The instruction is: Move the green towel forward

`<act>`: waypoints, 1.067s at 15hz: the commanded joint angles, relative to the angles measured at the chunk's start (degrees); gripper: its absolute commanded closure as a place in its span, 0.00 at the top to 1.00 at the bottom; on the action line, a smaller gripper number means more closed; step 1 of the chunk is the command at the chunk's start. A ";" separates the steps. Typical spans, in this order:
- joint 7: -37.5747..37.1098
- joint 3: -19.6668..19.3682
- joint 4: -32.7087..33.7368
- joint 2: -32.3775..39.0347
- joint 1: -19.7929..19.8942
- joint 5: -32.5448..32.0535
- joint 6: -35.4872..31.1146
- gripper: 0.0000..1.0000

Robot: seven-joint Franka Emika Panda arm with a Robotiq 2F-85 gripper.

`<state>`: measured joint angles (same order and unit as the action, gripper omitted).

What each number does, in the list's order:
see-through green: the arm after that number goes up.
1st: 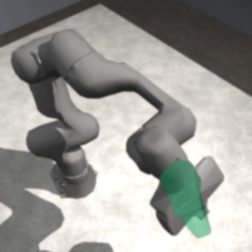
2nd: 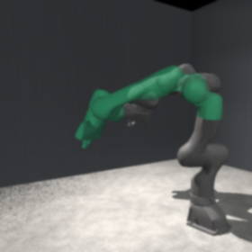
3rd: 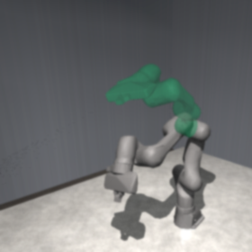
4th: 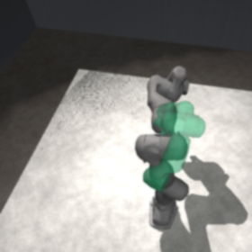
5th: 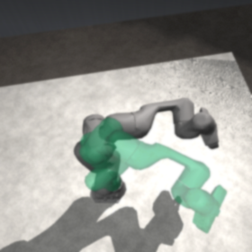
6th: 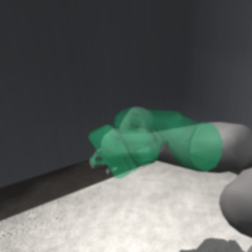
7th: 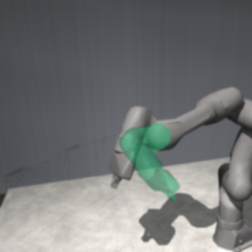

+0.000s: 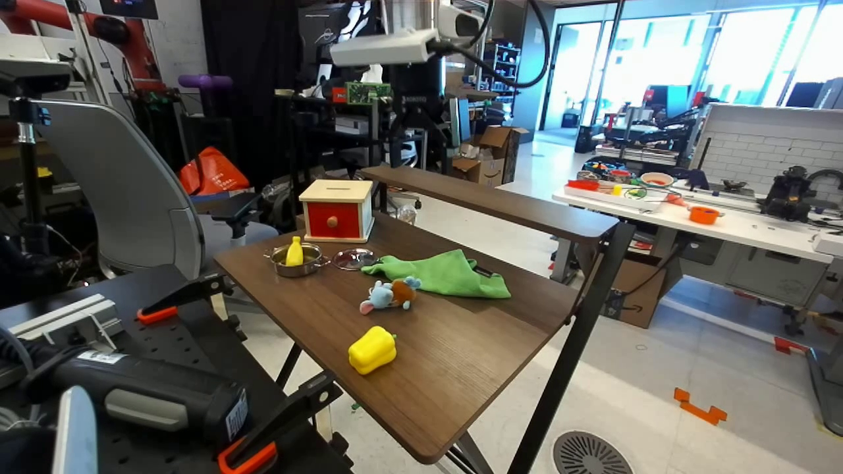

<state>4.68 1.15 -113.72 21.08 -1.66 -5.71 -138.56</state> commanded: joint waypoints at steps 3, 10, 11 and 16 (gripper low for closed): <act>0.52 0.67 18.84 17.14 -1.96 -0.46 2.47 1.00; 0.55 0.32 33.48 30.82 -3.01 -0.17 8.40 1.00; 0.66 0.32 34.88 31.97 -2.88 -0.07 9.82 1.00; 1.30 0.30 40.85 37.23 -2.21 0.12 13.11 1.00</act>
<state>4.88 1.35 -78.59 54.54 -4.36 -5.70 -128.46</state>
